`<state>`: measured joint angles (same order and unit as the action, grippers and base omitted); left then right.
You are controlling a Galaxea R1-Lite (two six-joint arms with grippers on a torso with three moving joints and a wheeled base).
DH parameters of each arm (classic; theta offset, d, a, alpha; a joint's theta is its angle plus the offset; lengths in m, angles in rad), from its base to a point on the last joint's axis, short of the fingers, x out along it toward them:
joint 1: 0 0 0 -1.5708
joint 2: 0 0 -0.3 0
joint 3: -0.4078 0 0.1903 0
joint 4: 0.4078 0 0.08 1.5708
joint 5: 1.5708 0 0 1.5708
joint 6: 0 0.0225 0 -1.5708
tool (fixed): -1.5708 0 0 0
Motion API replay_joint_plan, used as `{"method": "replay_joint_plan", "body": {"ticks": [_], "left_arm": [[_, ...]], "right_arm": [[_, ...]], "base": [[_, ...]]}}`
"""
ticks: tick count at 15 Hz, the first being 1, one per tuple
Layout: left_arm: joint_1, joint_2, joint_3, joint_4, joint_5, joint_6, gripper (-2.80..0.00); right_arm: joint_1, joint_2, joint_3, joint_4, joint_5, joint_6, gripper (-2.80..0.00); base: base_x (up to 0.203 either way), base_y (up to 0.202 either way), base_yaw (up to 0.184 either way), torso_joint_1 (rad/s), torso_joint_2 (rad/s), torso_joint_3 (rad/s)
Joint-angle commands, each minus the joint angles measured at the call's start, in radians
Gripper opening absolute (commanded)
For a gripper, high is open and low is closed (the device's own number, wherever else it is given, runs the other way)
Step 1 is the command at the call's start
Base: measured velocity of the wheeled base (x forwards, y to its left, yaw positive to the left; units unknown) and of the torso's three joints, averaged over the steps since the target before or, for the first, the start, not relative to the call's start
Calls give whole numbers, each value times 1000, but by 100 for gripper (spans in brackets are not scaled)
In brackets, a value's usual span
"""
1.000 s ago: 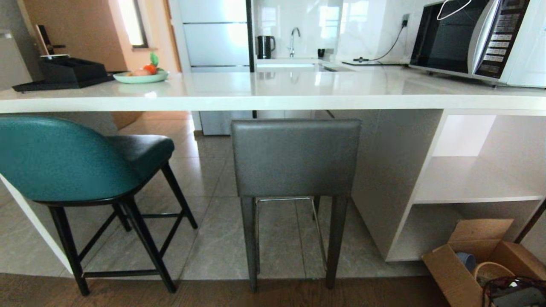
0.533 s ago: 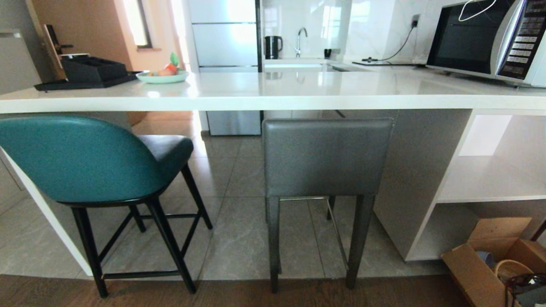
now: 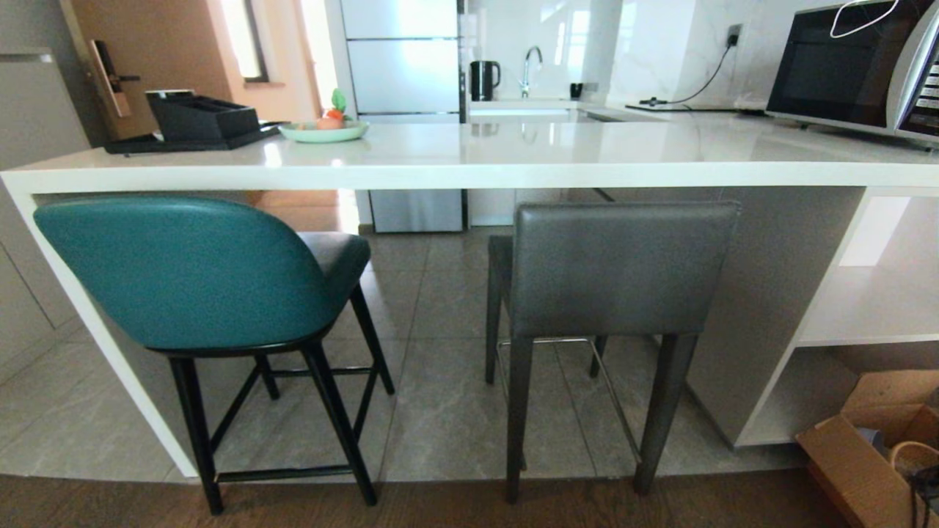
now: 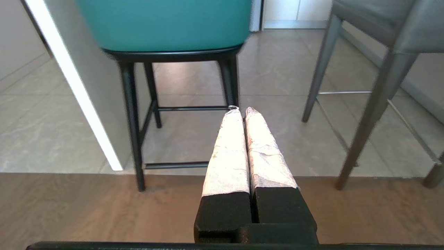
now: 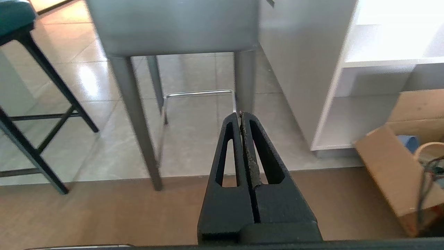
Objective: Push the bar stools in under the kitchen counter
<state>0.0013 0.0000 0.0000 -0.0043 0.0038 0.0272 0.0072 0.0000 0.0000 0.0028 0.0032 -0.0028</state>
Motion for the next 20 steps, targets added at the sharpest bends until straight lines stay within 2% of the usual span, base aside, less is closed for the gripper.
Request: {"method": "replay_joint_plan", "body": {"ticks": [1, 11, 20], "left_arm": [[0, 0, 5, 0, 1, 0, -280], [0, 0, 5, 0, 1, 2, -280], [0, 0, 3, 0, 1, 2, -280]], "right_arm": [[0, 0, 5, -1, 0, 1, -280], [0, 1, 5, 0, 0, 1, -280], [0, 0, 5, -1, 0, 4, -280]], "base": [[0, 200, -4, 1, 7, 2], [0, 184, -2, 3, 2, 3], [0, 6, 0, 1, 0, 0]]}}
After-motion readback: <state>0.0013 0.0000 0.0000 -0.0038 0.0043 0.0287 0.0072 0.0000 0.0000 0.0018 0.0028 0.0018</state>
